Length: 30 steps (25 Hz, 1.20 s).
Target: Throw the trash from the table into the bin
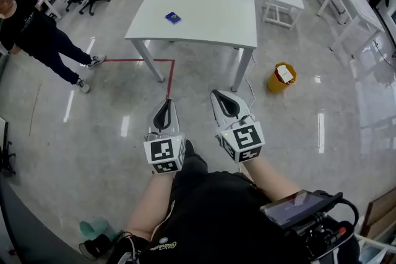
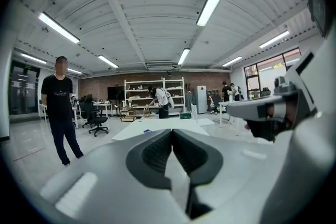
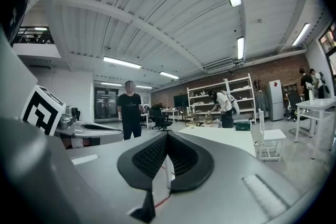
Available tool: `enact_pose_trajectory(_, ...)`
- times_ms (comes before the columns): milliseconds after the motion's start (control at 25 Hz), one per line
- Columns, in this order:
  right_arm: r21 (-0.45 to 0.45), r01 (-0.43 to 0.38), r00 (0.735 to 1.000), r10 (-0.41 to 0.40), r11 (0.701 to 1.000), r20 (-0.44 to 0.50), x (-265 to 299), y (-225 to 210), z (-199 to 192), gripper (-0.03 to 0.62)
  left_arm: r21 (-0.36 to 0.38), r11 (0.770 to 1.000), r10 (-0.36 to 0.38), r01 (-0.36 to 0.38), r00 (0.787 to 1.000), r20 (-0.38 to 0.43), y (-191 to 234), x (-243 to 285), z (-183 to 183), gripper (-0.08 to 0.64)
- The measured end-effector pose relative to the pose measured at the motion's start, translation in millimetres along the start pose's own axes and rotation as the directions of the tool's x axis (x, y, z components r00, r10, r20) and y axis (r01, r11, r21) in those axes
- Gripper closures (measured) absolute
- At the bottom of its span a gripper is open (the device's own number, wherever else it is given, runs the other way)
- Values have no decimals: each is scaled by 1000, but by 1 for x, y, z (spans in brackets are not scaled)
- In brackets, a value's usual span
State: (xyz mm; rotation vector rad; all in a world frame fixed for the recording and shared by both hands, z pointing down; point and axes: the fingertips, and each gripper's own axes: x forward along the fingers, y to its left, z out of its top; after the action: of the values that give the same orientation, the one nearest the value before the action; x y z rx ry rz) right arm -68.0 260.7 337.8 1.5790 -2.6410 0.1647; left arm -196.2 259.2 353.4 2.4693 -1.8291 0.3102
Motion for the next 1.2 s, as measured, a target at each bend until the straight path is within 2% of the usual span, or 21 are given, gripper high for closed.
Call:
enact_pose_trajectory(160,-1,-7,1000,7,1000,-15,46,-15,-9,594,-6,1000,8,-8,1000,9,23,46,-3,551)
enact_pose_trajectory(320,-10,15,1000,-16,1000,-25,119,-47,-11,594,1,1000,-6,6,1000,30,58,120,4,551)
enact_pose_trajectory(520,-19,40,999,-40,999,-18,244,-76,14,594,19,999,-44,43,999,25,122,227,26,551)
enact_pose_trajectory(680,-9,68,997,-69,998,-28,323,-95,29,594,34,996,-88,87,996,17,160,294,41,551)
enact_pose_trajectory(840,-10,62,997,-62,998,-35,369,-106,28,594,11,996,-90,90,996,5,180,336,35,551)
enact_pose_trajectory(960,-22,50,998,-51,999,-40,401,-119,38,594,-5,997,-81,81,997,8,192,365,44,551)
enact_pose_trajectory(1200,-27,15,994,-18,1000,-104,454,-129,27,594,-42,997,-59,58,998,-23,221,406,35,551)
